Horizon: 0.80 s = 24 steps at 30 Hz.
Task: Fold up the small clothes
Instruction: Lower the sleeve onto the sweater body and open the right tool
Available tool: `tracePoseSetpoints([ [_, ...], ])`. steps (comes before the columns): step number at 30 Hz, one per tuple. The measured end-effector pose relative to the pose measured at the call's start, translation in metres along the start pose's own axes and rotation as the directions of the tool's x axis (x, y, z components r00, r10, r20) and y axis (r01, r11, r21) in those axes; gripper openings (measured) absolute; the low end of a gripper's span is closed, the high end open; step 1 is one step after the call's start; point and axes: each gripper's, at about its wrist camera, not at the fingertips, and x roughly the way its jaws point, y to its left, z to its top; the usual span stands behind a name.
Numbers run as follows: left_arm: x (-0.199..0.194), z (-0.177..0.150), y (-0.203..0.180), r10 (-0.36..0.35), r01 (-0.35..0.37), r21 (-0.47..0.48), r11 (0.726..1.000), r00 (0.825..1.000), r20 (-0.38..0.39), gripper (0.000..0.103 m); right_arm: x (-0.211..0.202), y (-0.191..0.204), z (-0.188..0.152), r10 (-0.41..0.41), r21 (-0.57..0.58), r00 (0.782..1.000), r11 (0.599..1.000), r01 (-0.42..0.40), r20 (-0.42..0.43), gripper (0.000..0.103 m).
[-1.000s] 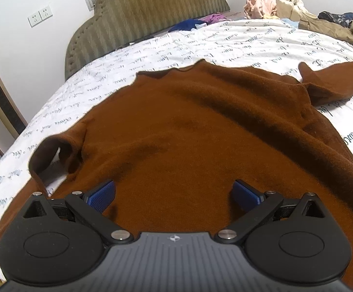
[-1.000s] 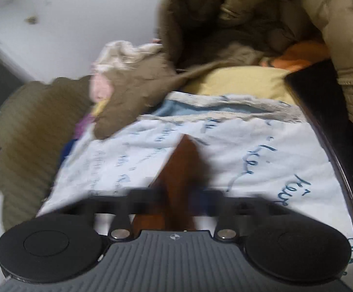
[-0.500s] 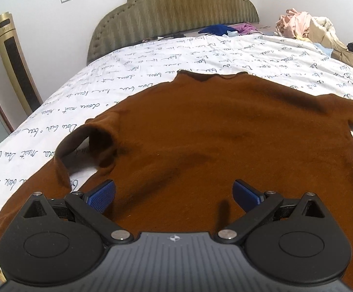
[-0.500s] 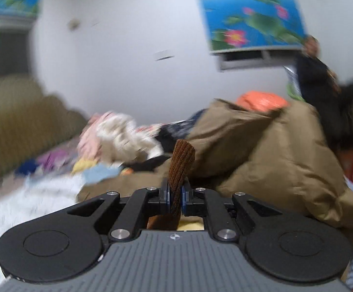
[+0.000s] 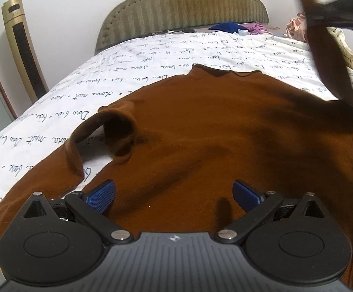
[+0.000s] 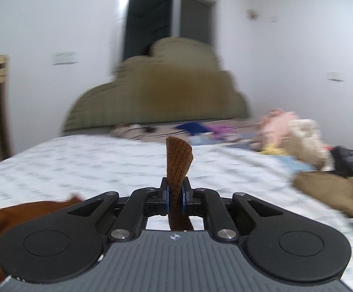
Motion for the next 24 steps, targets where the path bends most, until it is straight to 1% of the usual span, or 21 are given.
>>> tracePoseSetpoints([
  [4, 0.0, -0.004, 0.001, 0.005, -0.005, 0.007, 1.0, 1.0, -0.001, 0.103, 0.025, 0.067, -0.003, 0.113, -0.007, 0.992, 0.993, -0.114, -0.052, 0.014],
  [8, -0.001, -0.008, 0.006, 0.012, -0.012, 0.008, 1.0, 1.0, 0.001, 0.103, 0.041, 0.138, -0.013, 0.206, -0.023, 0.972, 0.978, -0.21, -0.113, 0.014],
  [10, -0.001, -0.01, 0.01, 0.021, -0.021, 0.001, 1.0, 1.0, -0.002, 0.103, 0.048, 0.17, -0.02, 0.236, -0.037, 0.962, 0.969, -0.243, -0.141, 0.014],
  [12, 0.001, -0.011, 0.015, 0.026, -0.027, -0.01, 1.0, 1.0, -0.01, 0.103, 0.054, 0.19, -0.027, 0.25, -0.046, 0.954, 0.964, -0.261, -0.167, 0.014],
  [14, 0.004, -0.012, 0.02, 0.028, -0.028, -0.027, 0.999, 0.999, -0.022, 0.103, 0.059, 0.204, -0.033, 0.261, -0.043, 0.946, 0.961, -0.274, -0.191, 0.014],
  [17, 0.007, -0.012, 0.025, 0.021, -0.023, -0.053, 0.998, 0.999, -0.037, 0.103, 0.067, 0.209, -0.039, 0.265, -0.034, 0.939, 0.96, -0.278, -0.219, 0.014],
  [20, 0.006, -0.013, 0.026, 0.019, -0.021, -0.062, 0.998, 0.999, -0.04, 0.103, 0.072, 0.204, -0.044, 0.275, -0.01, 0.93, 0.958, -0.286, -0.244, 0.014],
  [24, 0.004, -0.014, 0.025, 0.026, -0.028, -0.058, 0.998, 0.999, -0.035, 0.103, 0.074, 0.202, -0.045, 0.32, 0.028, 0.911, 0.946, -0.324, -0.26, 0.014],
])
